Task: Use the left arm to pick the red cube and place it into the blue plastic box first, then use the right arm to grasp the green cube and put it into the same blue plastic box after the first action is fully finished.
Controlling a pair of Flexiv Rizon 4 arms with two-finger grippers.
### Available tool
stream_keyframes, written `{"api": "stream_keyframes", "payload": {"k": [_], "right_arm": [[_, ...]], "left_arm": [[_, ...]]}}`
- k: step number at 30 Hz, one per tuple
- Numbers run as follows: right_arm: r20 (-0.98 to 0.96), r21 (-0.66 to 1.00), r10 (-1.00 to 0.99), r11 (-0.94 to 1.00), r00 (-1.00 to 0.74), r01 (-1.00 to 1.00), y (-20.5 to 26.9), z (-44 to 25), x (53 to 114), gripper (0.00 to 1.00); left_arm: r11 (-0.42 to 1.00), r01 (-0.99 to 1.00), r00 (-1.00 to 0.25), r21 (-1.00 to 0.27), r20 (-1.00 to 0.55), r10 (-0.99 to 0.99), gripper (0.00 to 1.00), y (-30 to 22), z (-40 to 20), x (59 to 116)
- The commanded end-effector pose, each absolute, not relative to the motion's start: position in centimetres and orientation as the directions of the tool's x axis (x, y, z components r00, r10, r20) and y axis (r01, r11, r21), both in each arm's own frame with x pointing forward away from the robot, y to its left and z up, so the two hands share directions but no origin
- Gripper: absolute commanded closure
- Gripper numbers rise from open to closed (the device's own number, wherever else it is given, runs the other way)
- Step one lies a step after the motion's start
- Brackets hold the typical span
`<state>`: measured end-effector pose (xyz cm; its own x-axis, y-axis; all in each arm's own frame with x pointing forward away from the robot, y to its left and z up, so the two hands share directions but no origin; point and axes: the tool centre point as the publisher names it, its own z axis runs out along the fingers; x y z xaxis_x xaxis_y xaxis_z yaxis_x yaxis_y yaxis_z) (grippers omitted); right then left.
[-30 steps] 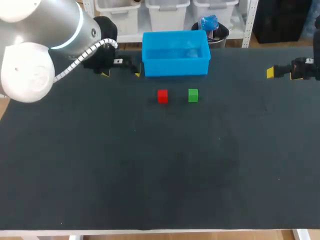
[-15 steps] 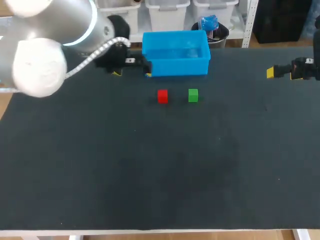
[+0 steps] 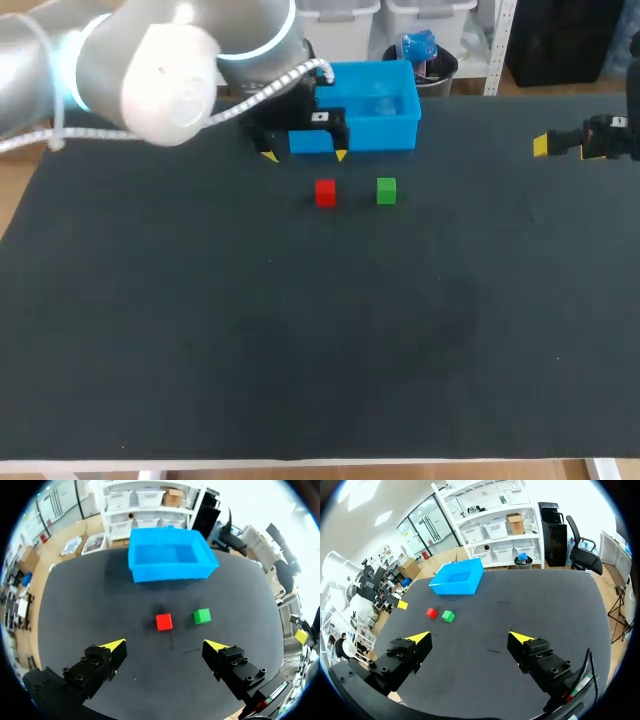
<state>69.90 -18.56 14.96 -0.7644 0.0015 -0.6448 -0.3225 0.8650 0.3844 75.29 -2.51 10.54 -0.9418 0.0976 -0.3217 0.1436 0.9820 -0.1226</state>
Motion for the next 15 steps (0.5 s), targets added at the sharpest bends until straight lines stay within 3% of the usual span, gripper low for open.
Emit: {"api": "stream_keyframes", "payload": {"k": [1,15], "right_arm": [[-0.644,0.382,0.001,0.866,-0.765,-0.321,-18.5,15.0,69.9,0.0],[-0.644,0.382,0.001,0.866,-0.765,-0.321,-18.5,15.0,69.9,0.0]], "left_arm": [[0.99,0.114,-0.953,-0.084,-0.292,0.085,0.0,-2.7,10.1,75.4],[0.991,0.085,-0.956,-0.107,-0.288,0.051,0.0,-2.4,8.4,75.0]]}}
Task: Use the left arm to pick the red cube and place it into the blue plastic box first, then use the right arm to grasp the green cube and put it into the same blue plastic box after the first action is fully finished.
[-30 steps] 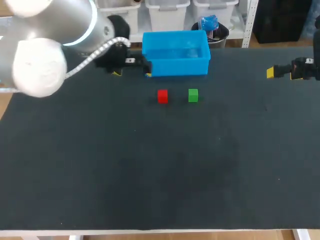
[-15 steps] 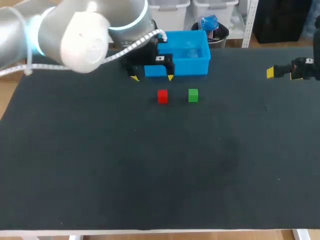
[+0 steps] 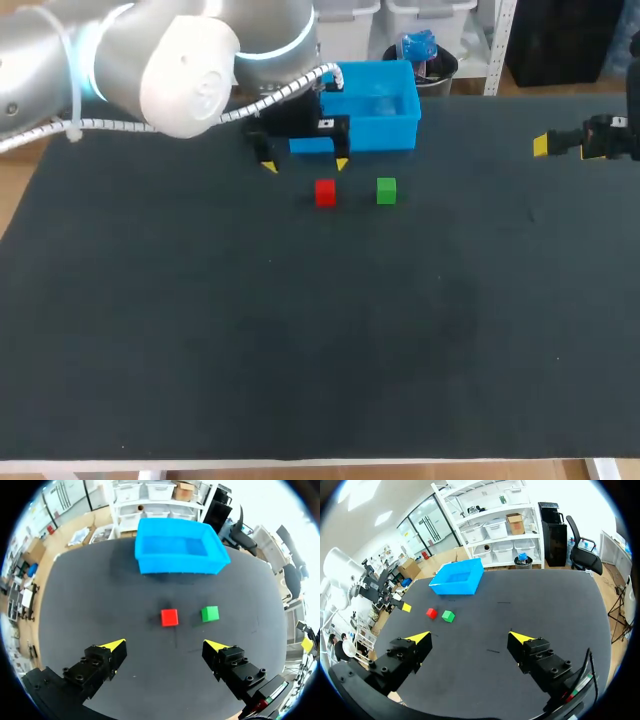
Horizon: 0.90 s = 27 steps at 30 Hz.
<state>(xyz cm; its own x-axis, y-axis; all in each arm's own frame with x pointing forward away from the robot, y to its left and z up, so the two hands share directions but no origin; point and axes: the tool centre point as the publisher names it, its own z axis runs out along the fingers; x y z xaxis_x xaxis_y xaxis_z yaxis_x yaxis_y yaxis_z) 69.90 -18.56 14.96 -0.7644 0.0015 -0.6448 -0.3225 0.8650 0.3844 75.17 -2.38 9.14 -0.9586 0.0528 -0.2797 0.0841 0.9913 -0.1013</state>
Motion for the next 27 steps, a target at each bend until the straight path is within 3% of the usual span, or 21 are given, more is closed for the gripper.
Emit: {"api": "stream_keyframes", "payload": {"k": [1,27], "right_arm": [[-0.644,0.382,0.001,0.866,-0.765,-0.321,-18.5,15.0,69.9,0.0],[-0.644,0.382,0.001,0.866,-0.765,-0.321,-18.5,15.0,69.9,0.0]], "left_arm": [[0.99,0.084,-0.957,-0.111,-0.287,0.049,0.0,-2.5,8.3,75.0],[0.996,-0.004,-0.972,-0.087,-0.236,-0.025,0.0,-4.4,2.5,75.7]]}}
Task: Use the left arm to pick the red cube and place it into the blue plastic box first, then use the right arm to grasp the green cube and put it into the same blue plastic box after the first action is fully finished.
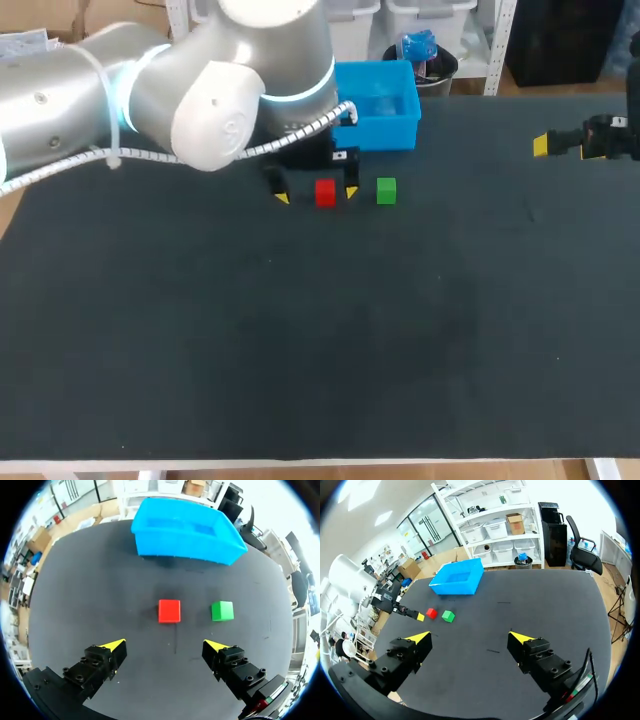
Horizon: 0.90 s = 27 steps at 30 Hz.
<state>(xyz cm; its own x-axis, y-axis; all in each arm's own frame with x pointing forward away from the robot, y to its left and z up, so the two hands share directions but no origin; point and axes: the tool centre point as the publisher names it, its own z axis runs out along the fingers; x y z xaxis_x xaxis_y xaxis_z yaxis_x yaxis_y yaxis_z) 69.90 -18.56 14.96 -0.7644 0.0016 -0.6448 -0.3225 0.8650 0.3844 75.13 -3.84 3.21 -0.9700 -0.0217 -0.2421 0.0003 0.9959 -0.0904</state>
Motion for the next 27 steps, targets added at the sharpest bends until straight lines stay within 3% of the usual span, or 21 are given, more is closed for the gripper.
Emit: {"api": "stream_keyframes", "payload": {"k": [1,27], "right_arm": [[-0.644,0.382,0.001,0.866,-0.765,-0.321,-18.5,15.0,69.9,0.0],[-0.644,0.382,0.001,0.866,-0.765,-0.321,-18.5,15.0,69.9,0.0]], "left_arm": [[0.996,-0.008,-0.971,-0.084,-0.237,-0.028,0.0,-4.5,2.3,75.7],[0.996,-0.035,-0.973,-0.082,-0.225,-0.053,0.0,-4.5,-0.5,76.1]]}}
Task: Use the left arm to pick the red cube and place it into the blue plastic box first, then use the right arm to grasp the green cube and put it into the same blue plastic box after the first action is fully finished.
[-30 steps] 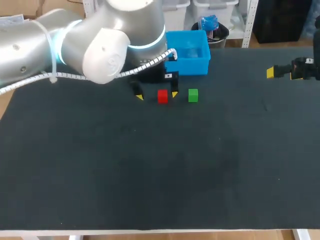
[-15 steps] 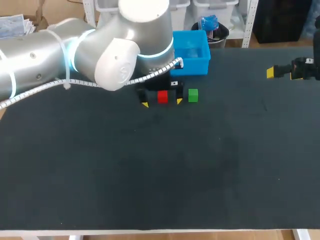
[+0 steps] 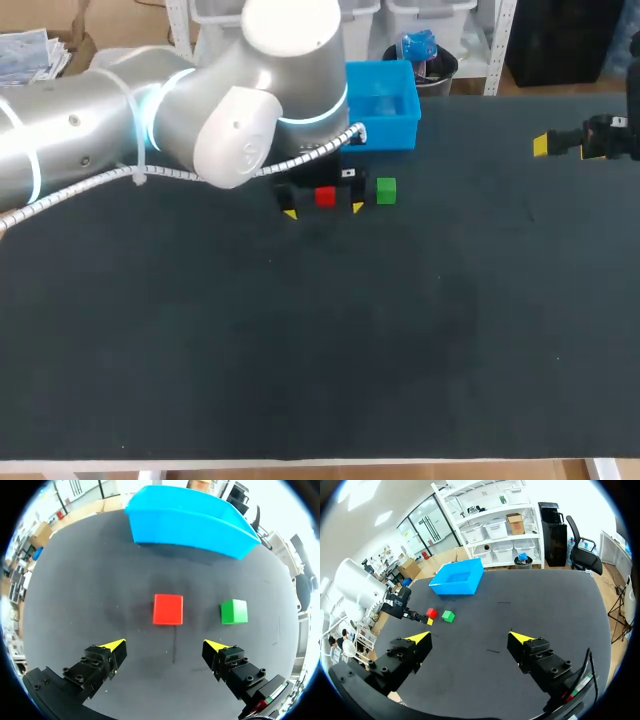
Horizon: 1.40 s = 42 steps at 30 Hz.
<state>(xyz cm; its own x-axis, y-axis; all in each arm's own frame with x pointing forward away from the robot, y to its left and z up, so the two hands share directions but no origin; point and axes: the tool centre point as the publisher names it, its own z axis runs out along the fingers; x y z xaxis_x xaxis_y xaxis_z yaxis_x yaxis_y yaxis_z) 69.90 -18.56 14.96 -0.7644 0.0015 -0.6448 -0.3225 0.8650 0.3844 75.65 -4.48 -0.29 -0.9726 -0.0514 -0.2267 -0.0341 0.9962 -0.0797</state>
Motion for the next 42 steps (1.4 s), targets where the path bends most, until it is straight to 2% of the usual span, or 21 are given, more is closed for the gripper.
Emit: {"api": "stream_keyframes", "payload": {"k": [1,27,42], "right_arm": [[-0.644,0.382,0.001,0.866,-0.765,-0.321,-18.5,15.0,69.9,0.0],[-0.644,0.382,0.001,0.866,-0.765,-0.321,-18.5,15.0,69.9,0.0],[-0.644,0.382,0.001,0.866,-0.765,-0.321,-18.5,15.0,69.9,0.0]], "left_arm": [[0.996,-0.034,-0.973,-0.084,-0.225,-0.053,0.0,-4.5,-0.6,76.2],[0.996,-0.023,-0.972,-0.086,-0.23,-0.042,0.0,-4.5,-1.3,79.9],[0.997,-0.008,-0.975,-0.074,-0.219,-0.024,0.0,-4.9,-1.8,80.0]]}}
